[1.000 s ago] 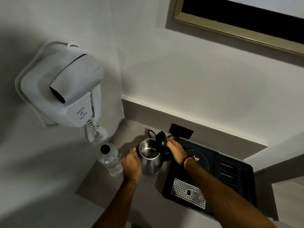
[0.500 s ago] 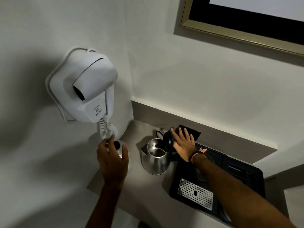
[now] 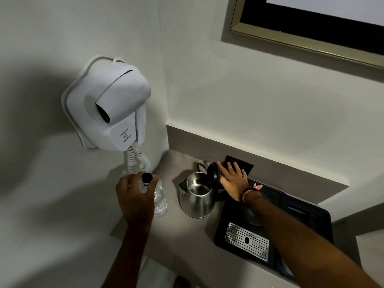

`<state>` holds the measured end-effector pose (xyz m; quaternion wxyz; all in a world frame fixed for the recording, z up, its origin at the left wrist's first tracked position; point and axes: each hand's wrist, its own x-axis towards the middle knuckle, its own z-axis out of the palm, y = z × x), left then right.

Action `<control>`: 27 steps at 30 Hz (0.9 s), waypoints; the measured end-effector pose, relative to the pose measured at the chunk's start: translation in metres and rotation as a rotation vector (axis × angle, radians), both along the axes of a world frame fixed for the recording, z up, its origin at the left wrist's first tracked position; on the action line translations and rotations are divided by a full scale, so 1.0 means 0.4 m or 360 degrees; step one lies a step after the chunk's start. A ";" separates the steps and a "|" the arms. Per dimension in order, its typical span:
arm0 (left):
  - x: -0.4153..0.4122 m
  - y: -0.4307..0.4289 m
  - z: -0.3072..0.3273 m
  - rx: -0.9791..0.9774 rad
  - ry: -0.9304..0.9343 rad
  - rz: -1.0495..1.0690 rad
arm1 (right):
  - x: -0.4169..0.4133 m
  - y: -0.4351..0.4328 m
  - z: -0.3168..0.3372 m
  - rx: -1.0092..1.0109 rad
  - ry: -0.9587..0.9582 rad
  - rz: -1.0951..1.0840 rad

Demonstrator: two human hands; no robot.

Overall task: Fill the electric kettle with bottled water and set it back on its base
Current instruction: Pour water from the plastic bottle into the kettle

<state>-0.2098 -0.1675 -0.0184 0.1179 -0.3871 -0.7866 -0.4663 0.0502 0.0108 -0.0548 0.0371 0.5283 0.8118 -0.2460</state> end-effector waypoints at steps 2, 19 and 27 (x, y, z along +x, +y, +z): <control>0.039 -0.016 -0.033 0.0001 0.0198 -0.0084 | 0.001 0.002 0.000 0.0005 -0.0004 0.0003; 0.119 -0.153 -0.431 -0.1065 -0.0650 -0.0348 | 0.008 0.014 -0.022 -0.0009 -0.0086 -0.0017; 0.038 -0.097 -0.306 -0.0217 -0.0785 -0.0052 | 0.003 0.000 -0.008 -0.0004 -0.0091 -0.0034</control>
